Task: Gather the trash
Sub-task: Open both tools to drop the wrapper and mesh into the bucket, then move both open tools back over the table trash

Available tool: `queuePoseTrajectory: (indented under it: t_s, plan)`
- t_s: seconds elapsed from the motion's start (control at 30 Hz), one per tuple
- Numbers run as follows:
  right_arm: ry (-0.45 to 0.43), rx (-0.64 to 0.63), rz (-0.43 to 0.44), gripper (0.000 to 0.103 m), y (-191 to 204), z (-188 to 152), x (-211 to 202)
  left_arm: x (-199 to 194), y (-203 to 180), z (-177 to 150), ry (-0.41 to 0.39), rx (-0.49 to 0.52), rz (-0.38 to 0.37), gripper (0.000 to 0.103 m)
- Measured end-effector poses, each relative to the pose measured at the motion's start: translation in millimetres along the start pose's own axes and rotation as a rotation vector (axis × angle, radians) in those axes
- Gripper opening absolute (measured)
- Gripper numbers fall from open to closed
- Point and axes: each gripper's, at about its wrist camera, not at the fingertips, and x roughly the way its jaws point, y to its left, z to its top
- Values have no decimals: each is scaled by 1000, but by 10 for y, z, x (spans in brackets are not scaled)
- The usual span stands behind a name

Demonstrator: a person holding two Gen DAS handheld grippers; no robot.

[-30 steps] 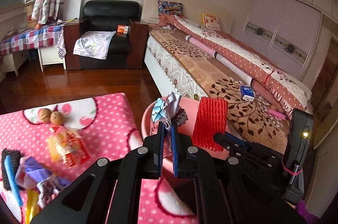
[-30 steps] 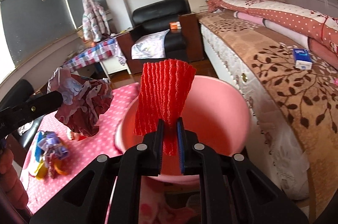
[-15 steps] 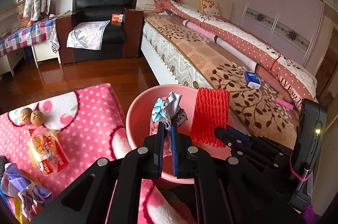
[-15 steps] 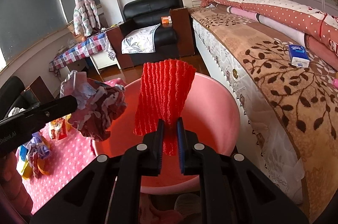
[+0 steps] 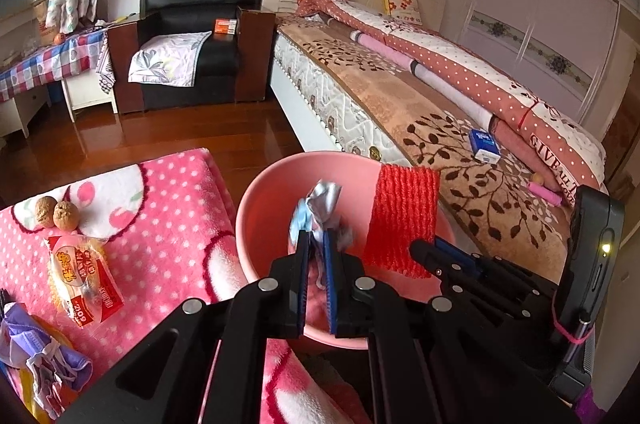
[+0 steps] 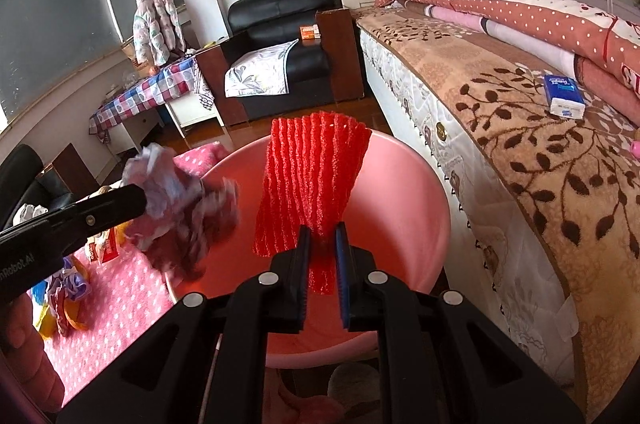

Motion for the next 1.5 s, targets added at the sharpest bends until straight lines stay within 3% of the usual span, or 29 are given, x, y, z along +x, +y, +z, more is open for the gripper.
queuePoseTrajectory:
  t_s: [0.17, 0.3, 0.7, 0.83, 1.5]
  plan:
    - [9, 28, 8, 23, -24, -6, -11, -70, 18, -18, -22, -7, 11, 29]
    - [-6, 31, 20, 35, -13, -10, -59, -153, 36, -24, -30, -13, 19, 32]
    - [-28, 33, 61, 39, 90, -19, -227, -436, 142, -81, -54, -42, 43, 40]
    - [-38, 25, 74, 45, 168, -35, -291, -542, 202, -113, -62, -55, 53, 41]
    - [-94, -30, 137, 46, 650, -123, -645, -1450, 776, -446, -141, -147, 130, 47]
